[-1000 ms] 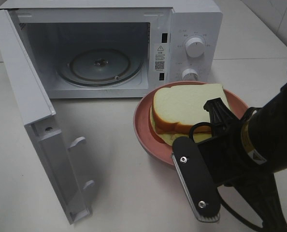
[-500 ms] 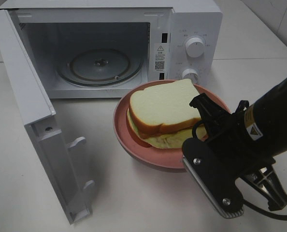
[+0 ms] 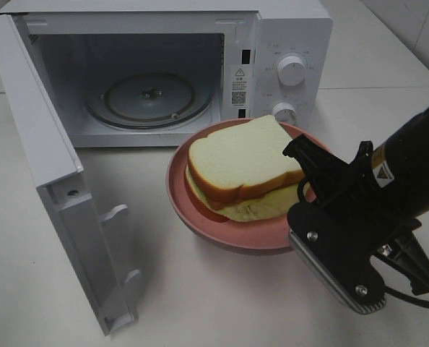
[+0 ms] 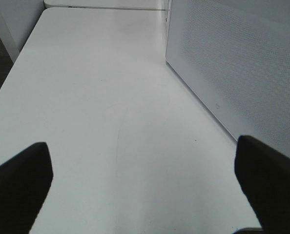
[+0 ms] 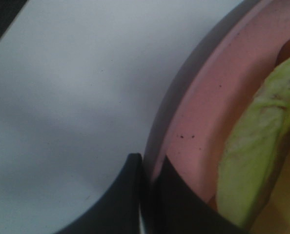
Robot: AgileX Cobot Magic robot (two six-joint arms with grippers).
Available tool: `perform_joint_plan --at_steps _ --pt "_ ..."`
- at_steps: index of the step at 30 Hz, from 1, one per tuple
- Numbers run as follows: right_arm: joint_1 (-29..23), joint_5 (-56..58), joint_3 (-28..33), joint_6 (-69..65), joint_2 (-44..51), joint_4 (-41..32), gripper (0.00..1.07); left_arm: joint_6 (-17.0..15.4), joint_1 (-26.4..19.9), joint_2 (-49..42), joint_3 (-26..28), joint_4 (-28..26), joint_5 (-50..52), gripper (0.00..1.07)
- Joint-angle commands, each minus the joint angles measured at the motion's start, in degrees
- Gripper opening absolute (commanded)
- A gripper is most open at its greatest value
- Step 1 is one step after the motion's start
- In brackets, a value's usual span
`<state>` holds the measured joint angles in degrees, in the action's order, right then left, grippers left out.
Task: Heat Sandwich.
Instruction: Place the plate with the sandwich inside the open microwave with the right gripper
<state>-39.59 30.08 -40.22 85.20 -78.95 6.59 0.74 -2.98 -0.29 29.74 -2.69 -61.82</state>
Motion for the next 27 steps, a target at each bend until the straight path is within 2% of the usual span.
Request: perform_joint_plan --at_steps 1,6,12,27 --pt "0.34 -1.09 -1.49 0.92 -0.29 -0.29 0.00 -0.11 0.29 -0.92 -0.11 -0.34 0.52 0.96" --pt "0.23 -0.63 -3.72 1.15 -2.86 -1.72 0.00 -0.11 0.29 -0.92 -0.11 -0.34 0.52 0.96" --pt "0.23 -0.69 -7.68 5.96 -6.76 -7.45 0.00 -0.11 0.29 -0.92 -0.11 -0.34 0.52 0.96" --pt "0.23 -0.63 -18.39 6.93 -16.56 -8.08 0.00 -0.11 0.29 -0.92 -0.11 -0.34 0.52 0.96"
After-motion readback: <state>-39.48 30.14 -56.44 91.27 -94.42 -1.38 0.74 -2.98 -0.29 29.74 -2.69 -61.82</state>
